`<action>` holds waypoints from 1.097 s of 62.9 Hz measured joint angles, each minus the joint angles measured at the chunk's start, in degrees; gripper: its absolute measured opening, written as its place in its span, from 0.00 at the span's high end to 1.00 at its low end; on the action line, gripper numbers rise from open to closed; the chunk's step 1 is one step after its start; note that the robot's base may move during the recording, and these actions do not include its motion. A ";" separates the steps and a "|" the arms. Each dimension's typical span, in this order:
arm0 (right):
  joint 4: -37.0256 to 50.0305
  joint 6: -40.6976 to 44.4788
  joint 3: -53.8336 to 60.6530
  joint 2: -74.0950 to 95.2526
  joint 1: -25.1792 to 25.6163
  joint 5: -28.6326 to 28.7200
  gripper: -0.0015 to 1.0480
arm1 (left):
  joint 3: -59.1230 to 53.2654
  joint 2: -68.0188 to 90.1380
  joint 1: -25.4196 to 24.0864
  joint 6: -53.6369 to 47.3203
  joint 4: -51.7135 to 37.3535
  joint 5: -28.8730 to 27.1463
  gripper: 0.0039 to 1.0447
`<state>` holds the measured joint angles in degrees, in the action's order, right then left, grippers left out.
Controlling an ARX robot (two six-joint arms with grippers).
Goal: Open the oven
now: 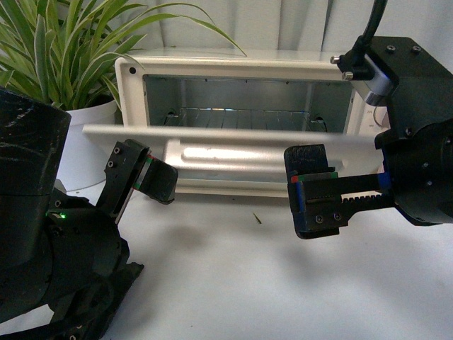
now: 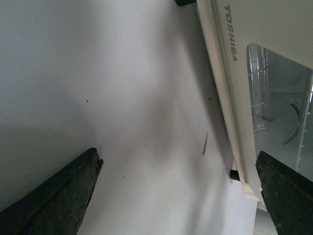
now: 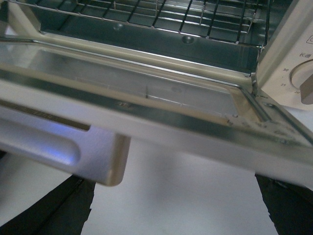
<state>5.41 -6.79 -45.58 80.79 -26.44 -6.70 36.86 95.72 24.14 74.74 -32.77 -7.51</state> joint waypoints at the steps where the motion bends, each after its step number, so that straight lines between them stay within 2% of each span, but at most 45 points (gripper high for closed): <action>1: 0.00 -0.31 0.07 -0.35 -0.02 0.24 0.09 | 0.00 -0.04 0.00 -0.02 0.02 0.02 0.06; 10: -0.57 -4.94 0.57 -7.63 -0.42 3.74 0.09 | -0.24 -0.42 -0.37 -0.22 0.28 0.09 0.06; 30: -1.68 -9.86 1.84 -18.53 2.01 5.33 0.09 | -1.92 -3.06 -0.94 -7.80 3.48 -1.62 0.06; 48: -1.51 -10.43 5.20 -19.06 7.02 7.96 0.09 | -2.75 -4.13 -0.07 -18.58 5.81 -7.06 0.06; 69: -1.07 -10.40 7.21 -19.67 9.09 9.42 0.09 | -2.73 -3.06 2.84 -36.15 7.15 -14.32 0.06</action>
<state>4.34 -17.19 -38.37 61.12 -17.34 2.72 34.13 92.66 26.98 38.59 -25.63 -21.82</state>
